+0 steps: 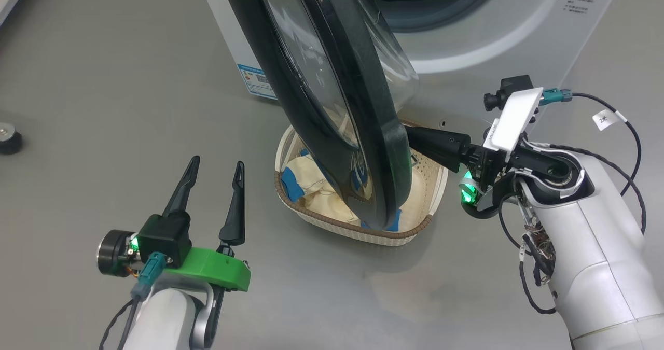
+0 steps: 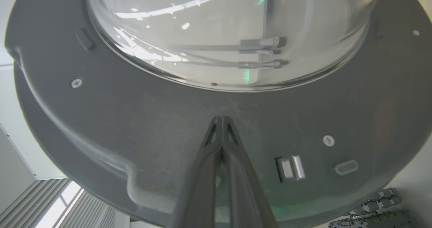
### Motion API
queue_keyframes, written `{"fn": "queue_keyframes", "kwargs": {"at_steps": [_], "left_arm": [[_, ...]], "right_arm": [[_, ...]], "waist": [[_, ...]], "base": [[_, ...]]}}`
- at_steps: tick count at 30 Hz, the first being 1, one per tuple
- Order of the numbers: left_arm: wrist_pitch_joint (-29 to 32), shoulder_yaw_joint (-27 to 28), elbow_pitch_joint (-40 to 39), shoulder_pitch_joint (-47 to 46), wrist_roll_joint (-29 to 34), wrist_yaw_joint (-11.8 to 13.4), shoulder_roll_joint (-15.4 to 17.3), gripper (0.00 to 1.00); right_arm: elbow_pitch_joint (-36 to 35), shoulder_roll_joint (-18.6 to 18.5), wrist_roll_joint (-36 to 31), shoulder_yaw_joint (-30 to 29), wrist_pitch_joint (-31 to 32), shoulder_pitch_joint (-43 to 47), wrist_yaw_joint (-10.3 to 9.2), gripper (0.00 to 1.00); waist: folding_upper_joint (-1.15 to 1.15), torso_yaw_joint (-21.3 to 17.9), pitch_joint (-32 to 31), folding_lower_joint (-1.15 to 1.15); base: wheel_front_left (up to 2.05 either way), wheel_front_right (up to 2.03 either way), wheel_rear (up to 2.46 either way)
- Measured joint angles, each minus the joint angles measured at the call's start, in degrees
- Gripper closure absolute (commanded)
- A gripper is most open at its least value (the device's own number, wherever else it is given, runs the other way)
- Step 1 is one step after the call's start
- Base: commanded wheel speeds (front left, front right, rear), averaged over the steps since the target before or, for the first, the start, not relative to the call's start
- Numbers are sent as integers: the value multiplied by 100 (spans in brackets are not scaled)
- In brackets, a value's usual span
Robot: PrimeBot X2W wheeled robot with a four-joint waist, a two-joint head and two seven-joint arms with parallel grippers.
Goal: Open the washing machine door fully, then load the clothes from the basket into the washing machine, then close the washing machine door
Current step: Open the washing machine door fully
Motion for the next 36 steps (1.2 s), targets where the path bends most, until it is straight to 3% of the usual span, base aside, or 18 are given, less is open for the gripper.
{"fn": "queue_keyframes", "kwargs": {"at_steps": [15,19,36], "left_arm": [[0,-26,-3,215,-5,1,5,0],[0,71,-26,298,-5,10,5,0],[0,305,-224,560,-5,110,22,0]], "right_arm": [[-272,9,310,617,-183,367,-23,100],[-323,1,477,1017,-279,393,-26,100],[-498,11,820,2226,-958,459,-69,100]], "waist": [[0,544,-230,0],[0,680,-301,0],[0,771,-379,0]], "base": [[0,0,0],[0,0,0],[0,0,0]]}}
